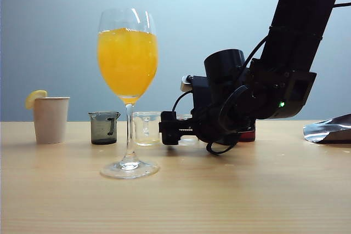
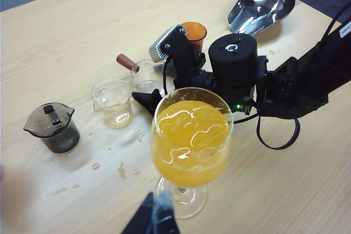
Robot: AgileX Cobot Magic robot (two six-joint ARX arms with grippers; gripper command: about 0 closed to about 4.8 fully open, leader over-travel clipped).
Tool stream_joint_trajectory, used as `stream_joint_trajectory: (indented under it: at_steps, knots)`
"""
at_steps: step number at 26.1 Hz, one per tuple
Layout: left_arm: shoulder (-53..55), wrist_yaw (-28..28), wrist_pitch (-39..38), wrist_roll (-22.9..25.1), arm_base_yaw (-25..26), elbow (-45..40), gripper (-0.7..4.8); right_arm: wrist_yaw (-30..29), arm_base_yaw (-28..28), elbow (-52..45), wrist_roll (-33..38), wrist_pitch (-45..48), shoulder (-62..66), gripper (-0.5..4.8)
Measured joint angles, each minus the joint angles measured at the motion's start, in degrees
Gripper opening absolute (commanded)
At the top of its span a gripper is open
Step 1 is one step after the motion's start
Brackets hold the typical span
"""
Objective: Pick up the third measuring cup from the left, pour the pineapple juice inside into the goblet, and finally put the measuring cup back in its original place.
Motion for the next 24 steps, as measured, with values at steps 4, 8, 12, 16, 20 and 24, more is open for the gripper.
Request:
stream_joint_trajectory:
  at_steps: [4,8,12,16,20,24]
  knots:
    - [0.0,0.0,0.0,0.0,0.0,0.0,-0.05,0.0,0.0,0.0,-0.1,-0.2,0.0,4.79]
    - [0.0,0.0,0.0,0.0,0.0,0.0,-0.05,0.0,0.0,0.0,-0.1,-0.2,0.0,4.79]
    - [0.0,0.0,0.0,0.0,0.0,0.0,-0.05,-1.7,0.0,-0.6,0.2,-1.2,-0.9,4.79]
    - [0.0,0.0,0.0,0.0,0.0,0.0,-0.05,-2.6,0.0,-2.0,0.3,-4.0,-3.1,4.79]
    - [0.0,0.0,0.0,0.0,0.0,0.0,-0.05,-2.6,0.0,-5.3,0.3,-4.8,-6.0,4.79]
    - [0.0,0.0,0.0,0.0,0.0,0.0,-0.05,-2.6,0.1,-8.6,0.6,-4.7,-9.4,4.79]
